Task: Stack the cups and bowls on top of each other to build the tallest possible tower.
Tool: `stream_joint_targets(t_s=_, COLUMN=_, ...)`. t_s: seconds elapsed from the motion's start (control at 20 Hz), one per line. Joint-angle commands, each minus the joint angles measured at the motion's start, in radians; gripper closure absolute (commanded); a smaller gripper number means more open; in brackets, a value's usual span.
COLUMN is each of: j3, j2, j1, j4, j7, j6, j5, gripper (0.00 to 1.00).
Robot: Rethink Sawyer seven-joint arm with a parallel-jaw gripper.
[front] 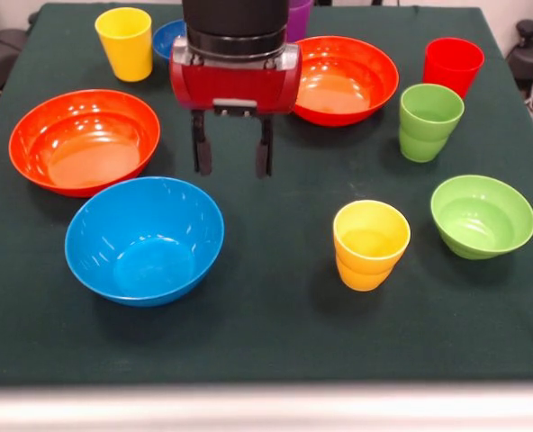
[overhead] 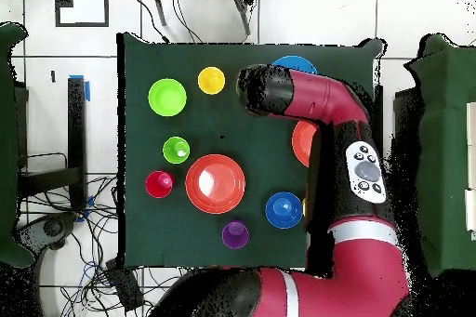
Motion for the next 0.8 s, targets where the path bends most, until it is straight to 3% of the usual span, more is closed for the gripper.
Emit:
stream_joint_targets(t_s=0.05, j3=0.086, j2=0.042, j1=0.029, j4=-0.065, j7=-0.108, j6=0.119, j5=-0.068, gripper=0.00)
stream_joint_targets(t_s=0.35, j3=0.049, j2=0.030, j1=0.073, j4=-0.037, j7=0.002, j6=0.099, j5=-0.040, gripper=0.00)
stream_joint_targets(t_s=0.8, j3=0.010, j2=0.018, j1=0.119, j4=-0.029, j7=0.090, j6=0.107, j5=-0.002, gripper=0.00)
